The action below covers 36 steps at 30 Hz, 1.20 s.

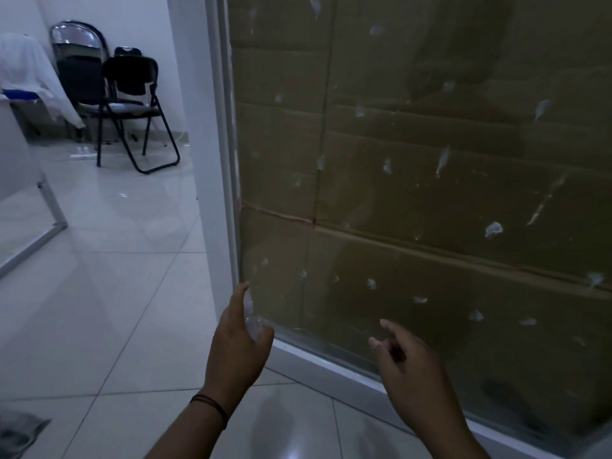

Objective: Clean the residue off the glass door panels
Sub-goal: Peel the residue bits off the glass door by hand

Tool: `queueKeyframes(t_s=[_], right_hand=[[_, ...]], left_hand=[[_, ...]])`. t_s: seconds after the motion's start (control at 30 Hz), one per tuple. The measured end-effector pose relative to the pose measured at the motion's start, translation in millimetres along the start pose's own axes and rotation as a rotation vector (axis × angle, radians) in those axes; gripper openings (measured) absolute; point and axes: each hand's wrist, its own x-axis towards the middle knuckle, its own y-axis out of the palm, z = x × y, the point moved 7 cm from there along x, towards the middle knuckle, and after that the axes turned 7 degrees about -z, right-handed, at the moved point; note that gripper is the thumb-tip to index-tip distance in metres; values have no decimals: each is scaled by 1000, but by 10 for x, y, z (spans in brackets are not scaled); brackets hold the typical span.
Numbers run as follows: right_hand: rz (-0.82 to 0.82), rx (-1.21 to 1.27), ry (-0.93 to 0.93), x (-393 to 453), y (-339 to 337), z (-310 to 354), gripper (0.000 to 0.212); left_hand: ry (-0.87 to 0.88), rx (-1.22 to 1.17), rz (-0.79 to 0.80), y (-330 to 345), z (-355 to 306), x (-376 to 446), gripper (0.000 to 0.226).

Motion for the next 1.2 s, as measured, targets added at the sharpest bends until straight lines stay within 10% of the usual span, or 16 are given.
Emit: queueKeyframes(t_s=[1.2], right_hand=[[-79,-49,67,-173,-574,-364,30]], left_hand=[[198,-15,322,603,-683,-667,73]])
